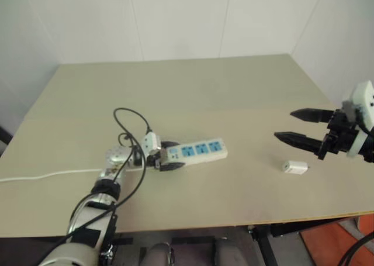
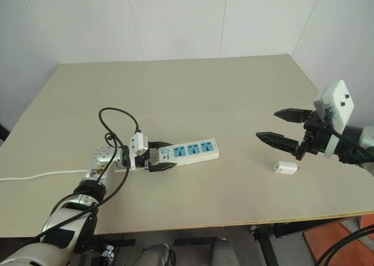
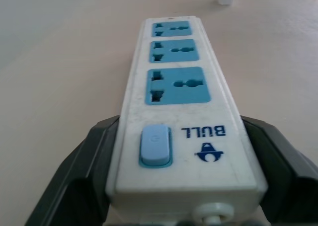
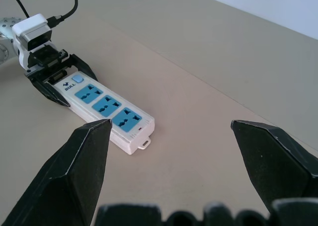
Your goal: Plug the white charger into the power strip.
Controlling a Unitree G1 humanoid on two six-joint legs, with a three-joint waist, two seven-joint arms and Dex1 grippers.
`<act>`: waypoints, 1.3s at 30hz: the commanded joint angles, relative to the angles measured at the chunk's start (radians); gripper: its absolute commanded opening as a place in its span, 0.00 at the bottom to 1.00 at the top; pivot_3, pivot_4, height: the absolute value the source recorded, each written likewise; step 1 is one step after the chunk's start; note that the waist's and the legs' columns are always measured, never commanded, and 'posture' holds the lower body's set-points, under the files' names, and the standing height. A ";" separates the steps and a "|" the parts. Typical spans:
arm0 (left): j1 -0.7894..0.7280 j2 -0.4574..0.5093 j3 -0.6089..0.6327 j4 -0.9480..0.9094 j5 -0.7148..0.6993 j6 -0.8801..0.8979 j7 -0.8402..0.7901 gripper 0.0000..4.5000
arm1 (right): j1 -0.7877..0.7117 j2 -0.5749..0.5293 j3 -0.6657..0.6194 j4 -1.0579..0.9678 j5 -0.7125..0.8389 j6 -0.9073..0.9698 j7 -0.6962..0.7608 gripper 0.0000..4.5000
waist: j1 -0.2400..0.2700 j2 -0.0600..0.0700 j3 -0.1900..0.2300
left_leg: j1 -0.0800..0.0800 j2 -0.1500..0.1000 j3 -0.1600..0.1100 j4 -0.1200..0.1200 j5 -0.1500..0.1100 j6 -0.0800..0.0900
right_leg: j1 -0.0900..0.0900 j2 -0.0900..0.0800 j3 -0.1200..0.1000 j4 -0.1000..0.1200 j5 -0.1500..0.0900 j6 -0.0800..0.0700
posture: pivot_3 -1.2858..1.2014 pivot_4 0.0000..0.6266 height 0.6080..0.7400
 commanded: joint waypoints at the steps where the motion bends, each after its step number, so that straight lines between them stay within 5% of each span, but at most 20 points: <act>1: 0.024 0.010 -0.025 0.040 0.033 0.014 -0.037 0.73 | -0.021 -0.016 -0.014 -0.008 0.020 0.007 0.003 1.00 | 0.000 0.000 0.000 | 0.000 0.000 0.000 0.000 0.000 0.000 | 0.000 0.000 0.000 0.000 0.000 0.000 | 0.52 0.24 1.00; 7: 0.045 0.007 -0.041 -0.087 -0.001 0.061 -0.108 0.73 | -0.023 -0.057 0.014 0.048 -0.027 -0.016 0.045 1.00 | 0.000 0.000 0.000 | 0.000 0.000 0.000 0.000 0.000 0.001 | 0.000 0.000 0.000 0.000 0.000 0.000 | 0.52 0.24 1.00; 18: 0.132 0.022 -0.085 -0.338 -0.014 0.218 -0.106 0.73 | -0.196 -0.291 0.484 0.277 -0.469 -0.170 0.200 1.00 | 0.002 0.001 0.000 | -0.003 0.000 0.000 0.000 0.000 0.000 | -0.003 0.000 -0.001 -0.001 0.000 0.000 | 0.52 0.24 1.00; 27: 0.173 0.038 -0.095 -0.404 -0.010 0.266 -0.057 0.73 | -0.349 -0.261 0.700 0.337 -0.655 -0.185 0.347 1.00 | 0.003 0.001 0.000 | -0.004 0.000 0.000 0.000 0.002 -0.003 | -0.004 0.000 -0.001 -0.003 0.000 0.000 | 0.52 0.24 1.00; 39: 0.202 0.044 -0.096 -0.455 -0.018 0.297 -0.024 0.73 | -0.340 -0.199 0.755 0.380 -0.764 -0.184 0.373 1.00 | 0.002 0.001 0.000 | -0.004 0.000 0.000 0.000 0.002 -0.003 | -0.004 0.000 0.000 -0.002 0.000 0.000 | 0.52 0.24 1.00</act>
